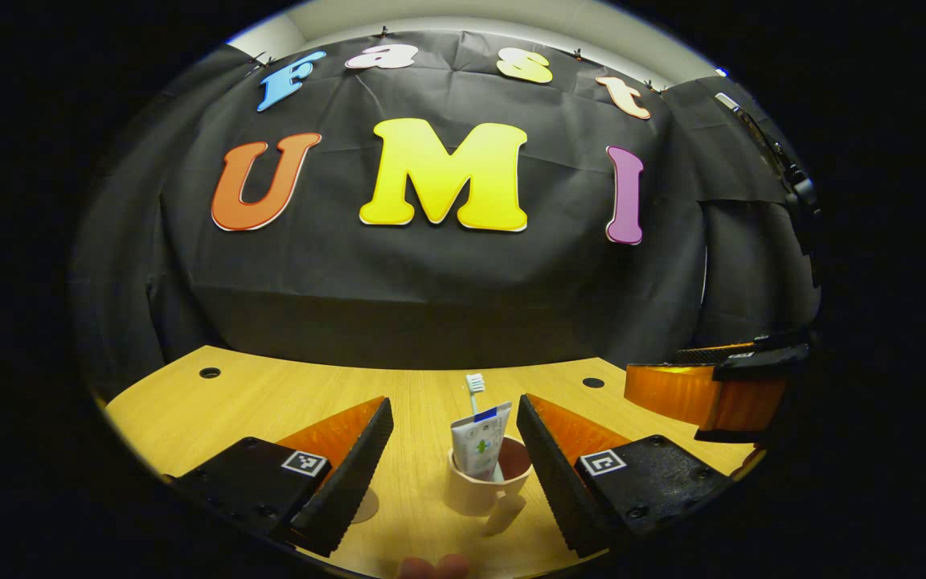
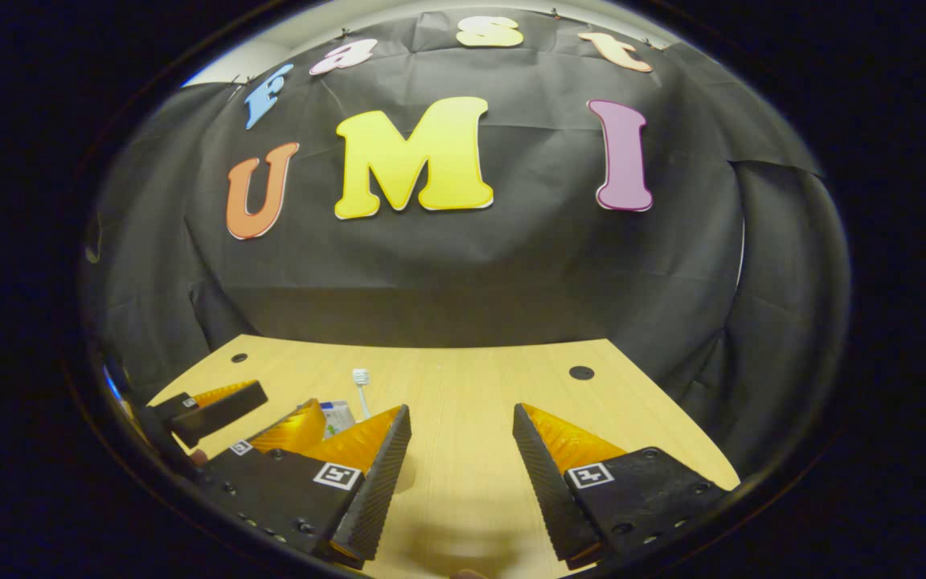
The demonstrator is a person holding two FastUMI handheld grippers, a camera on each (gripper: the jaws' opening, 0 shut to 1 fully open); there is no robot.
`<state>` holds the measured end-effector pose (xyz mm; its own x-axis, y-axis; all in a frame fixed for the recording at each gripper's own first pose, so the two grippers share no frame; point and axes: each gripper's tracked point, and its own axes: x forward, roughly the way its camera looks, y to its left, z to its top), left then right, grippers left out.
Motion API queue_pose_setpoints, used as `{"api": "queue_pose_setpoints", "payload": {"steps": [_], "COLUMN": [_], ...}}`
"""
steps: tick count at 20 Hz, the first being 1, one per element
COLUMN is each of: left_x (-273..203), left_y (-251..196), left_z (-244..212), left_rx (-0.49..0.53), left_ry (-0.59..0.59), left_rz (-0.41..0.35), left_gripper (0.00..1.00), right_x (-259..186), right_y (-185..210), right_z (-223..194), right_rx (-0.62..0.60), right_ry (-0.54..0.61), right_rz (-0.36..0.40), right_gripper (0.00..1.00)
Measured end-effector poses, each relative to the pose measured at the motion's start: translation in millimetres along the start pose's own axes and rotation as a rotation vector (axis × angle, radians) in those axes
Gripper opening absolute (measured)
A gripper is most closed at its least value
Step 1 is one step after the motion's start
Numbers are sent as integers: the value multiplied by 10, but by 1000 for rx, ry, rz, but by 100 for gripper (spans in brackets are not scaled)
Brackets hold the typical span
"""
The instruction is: Put the toothbrush and toothpaste on the desktop into the cup, then pick up the cup and place it on the coaster on the desktop.
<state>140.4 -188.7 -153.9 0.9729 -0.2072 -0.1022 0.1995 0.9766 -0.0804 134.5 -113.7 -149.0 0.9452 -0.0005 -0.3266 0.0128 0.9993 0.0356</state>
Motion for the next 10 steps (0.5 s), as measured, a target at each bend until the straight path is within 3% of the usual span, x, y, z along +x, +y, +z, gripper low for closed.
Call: {"api": "queue_pose_setpoints", "payload": {"steps": [3, 6, 10], "left_x": [-285, -558, -835], "left_y": [271, 555, 846], "left_z": [18, 114, 268], "left_rx": [-25, -29, -33], "left_ry": [50, 76, 97], "left_rz": [53, 105, 154], "left_gripper": [98, 98, 98], "right_x": [-41, -80, -109], "right_y": [179, 404, 669], "right_z": [-48, -151, -285], "right_rx": [9, -8, -4], "right_ry": [59, 131, 234], "right_rz": [7, 22, 22], "right_gripper": [79, 86, 86]}}
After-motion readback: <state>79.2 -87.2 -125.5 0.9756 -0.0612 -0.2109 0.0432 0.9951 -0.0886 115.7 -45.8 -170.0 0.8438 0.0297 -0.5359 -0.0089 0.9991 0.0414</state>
